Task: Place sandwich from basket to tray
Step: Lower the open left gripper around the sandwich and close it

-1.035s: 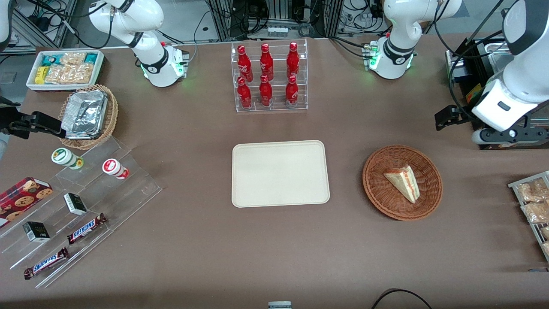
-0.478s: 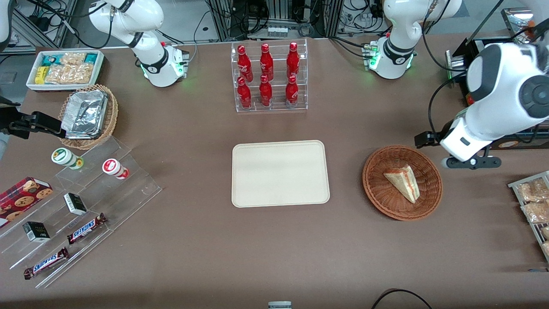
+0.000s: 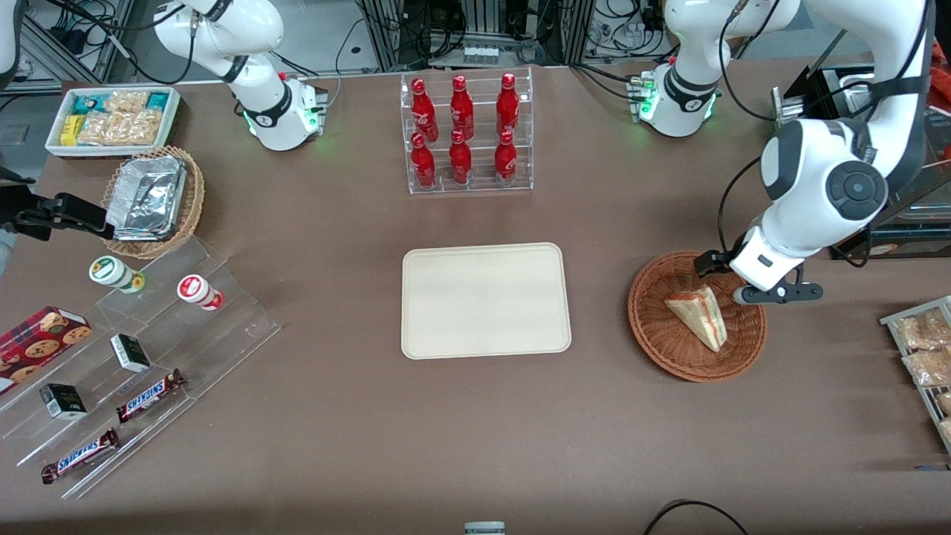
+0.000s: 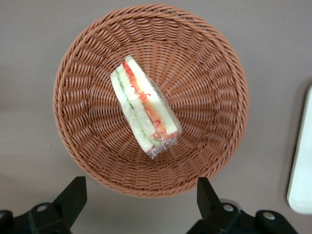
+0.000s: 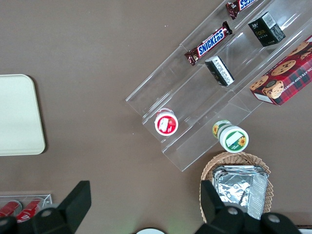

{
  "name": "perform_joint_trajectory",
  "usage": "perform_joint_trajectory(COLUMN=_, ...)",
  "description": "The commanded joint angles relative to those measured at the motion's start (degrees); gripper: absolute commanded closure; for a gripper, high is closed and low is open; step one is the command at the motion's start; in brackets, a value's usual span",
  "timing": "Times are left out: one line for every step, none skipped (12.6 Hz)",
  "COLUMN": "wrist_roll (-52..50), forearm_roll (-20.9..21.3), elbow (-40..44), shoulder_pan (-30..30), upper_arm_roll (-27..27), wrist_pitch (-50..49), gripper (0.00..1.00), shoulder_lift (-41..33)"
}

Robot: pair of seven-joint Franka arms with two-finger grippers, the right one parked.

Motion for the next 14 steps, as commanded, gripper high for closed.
perform_joint_trajectory(wrist_roll=-10.0, forearm_roll=0.8, elbow=-2.0, shoulder_pan=-0.3, upper_arm_roll=0.0, wrist_pitch=4.7, gripper=0.00, shoulder_lift=1.1)
perform_joint_trajectory(wrist_roll=-14.6, forearm_roll=0.8, elbow=-2.3, shoulder_pan=-0.4, upper_arm_roll=0.1, wrist_pitch=6.6, gripper=0.00, shoulder_lift=1.4)
perform_joint_trajectory(wrist_roll=-18.9, forearm_roll=0.8, elbow=-3.1, shoulder_pan=-0.4, upper_arm_roll=0.0, wrist_pitch=8.7, gripper=0.00, shoulder_lift=1.4)
perform_joint_trajectory(wrist_roll=-23.7, forearm_roll=0.8, elbow=-3.4, shoulder_pan=-0.5, upper_arm_roll=0.0, wrist_pitch=9.9, gripper=0.00, shoulder_lift=1.5)
perform_joint_trajectory(wrist_roll=-27.8, forearm_roll=0.8, elbow=-3.4, shoulder_pan=-0.4, upper_arm_roll=0.0, wrist_pitch=11.3, gripper=0.00, shoulder_lift=2.1)
perform_joint_trajectory(wrist_roll=-31.1, forearm_roll=0.8, elbow=-3.4, shoulder_pan=-0.5, upper_arm_roll=0.0, wrist_pitch=12.2, gripper=0.00, shoulder_lift=2.5)
perform_joint_trajectory(wrist_roll=-34.0, forearm_roll=0.8, elbow=-3.4, shoulder_pan=-0.5, upper_arm_roll=0.0, wrist_pitch=13.2, gripper=0.00, shoulder_lift=3.0)
perform_joint_trajectory(wrist_roll=-37.0, forearm_roll=0.8, elbow=-3.4, shoulder_pan=-0.5, upper_arm_roll=0.0, wrist_pitch=13.9, gripper=0.00, shoulder_lift=3.6)
perform_joint_trajectory(wrist_roll=-39.2, forearm_roll=0.8, elbow=-3.3, shoulder_pan=-0.5, upper_arm_roll=0.0, wrist_pitch=14.0, gripper=0.00, shoulder_lift=4.2)
perform_joint_trajectory(wrist_roll=-39.5, forearm_roll=0.8, elbow=-3.4, shoulder_pan=-0.5, upper_arm_roll=0.0, wrist_pitch=14.1, gripper=0.00, shoulder_lift=4.7)
perform_joint_trajectory(wrist_roll=-39.7, forearm_roll=0.8, elbow=-3.3, shoulder_pan=-0.5, upper_arm_roll=0.0, wrist_pitch=14.3, gripper=0.00, shoulder_lift=5.3)
perform_joint_trajectory(wrist_roll=-40.6, forearm_roll=0.7, elbow=-3.3, shoulder_pan=-0.5, upper_arm_roll=0.0, wrist_pitch=15.4, gripper=0.00, shoulder_lift=5.6)
perform_joint_trajectory(wrist_roll=-41.8, forearm_roll=0.7, elbow=-3.3, shoulder_pan=-0.5, upper_arm_roll=0.0, wrist_pitch=16.8, gripper=0.00, shoulder_lift=6.6)
perform_joint_trajectory(wrist_roll=-42.0, forearm_roll=0.7, elbow=-3.3, shoulder_pan=-0.5, upper_arm_roll=0.0, wrist_pitch=17.9, gripper=0.00, shoulder_lift=7.6)
